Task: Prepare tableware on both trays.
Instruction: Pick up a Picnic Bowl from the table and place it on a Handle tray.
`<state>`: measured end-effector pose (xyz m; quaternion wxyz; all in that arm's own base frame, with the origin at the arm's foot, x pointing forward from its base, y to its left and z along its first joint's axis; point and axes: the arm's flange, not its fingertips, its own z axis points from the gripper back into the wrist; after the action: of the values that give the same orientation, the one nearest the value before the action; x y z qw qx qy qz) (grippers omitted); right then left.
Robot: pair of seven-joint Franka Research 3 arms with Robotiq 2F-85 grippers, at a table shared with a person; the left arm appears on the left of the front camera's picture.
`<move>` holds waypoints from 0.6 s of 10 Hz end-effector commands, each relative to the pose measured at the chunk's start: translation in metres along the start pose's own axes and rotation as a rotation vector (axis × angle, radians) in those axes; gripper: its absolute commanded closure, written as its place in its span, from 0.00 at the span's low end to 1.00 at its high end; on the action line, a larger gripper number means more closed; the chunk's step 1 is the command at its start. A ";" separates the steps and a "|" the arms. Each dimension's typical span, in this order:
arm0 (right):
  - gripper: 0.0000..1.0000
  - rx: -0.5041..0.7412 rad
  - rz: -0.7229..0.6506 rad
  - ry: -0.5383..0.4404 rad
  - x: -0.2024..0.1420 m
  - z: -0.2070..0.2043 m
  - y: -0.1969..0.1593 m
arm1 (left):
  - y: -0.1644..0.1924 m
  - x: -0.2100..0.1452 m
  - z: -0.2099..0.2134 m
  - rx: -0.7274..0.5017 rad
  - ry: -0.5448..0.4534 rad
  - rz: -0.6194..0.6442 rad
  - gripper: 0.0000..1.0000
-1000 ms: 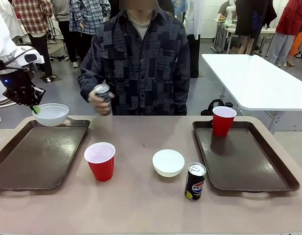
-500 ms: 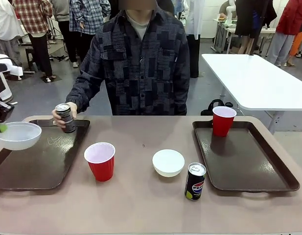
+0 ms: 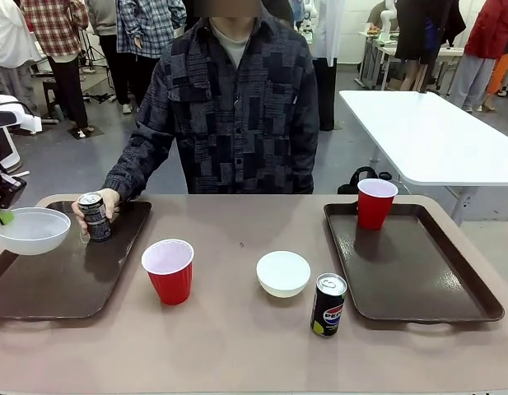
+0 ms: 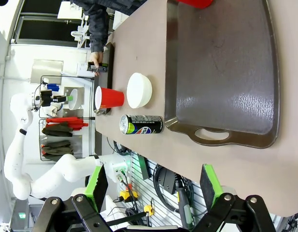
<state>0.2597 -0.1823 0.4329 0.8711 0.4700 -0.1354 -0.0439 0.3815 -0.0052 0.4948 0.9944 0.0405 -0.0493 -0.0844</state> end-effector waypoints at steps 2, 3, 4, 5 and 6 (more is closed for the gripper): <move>0.00 0.016 0.007 -0.008 0.001 0.000 -0.002 | 0.003 0.017 -0.015 0.005 -0.050 0.027 0.96; 0.00 0.016 0.007 -0.008 0.001 0.000 -0.002 | 0.004 0.023 -0.029 -0.023 -0.048 0.023 0.96; 0.00 0.016 0.007 -0.008 0.001 0.000 -0.002 | 0.007 0.029 -0.044 -0.051 -0.035 0.032 0.96; 0.00 0.016 0.007 -0.008 0.001 0.000 -0.002 | 0.007 0.027 -0.055 -0.084 -0.028 0.051 0.96; 0.00 0.016 0.007 -0.008 0.001 0.000 -0.002 | 0.007 0.026 -0.073 -0.117 -0.008 0.058 0.96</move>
<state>0.2597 -0.1822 0.4329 0.8712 0.4699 -0.1354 -0.0439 0.4155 -0.0002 0.4393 0.9968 0.0052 -0.0496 -0.0619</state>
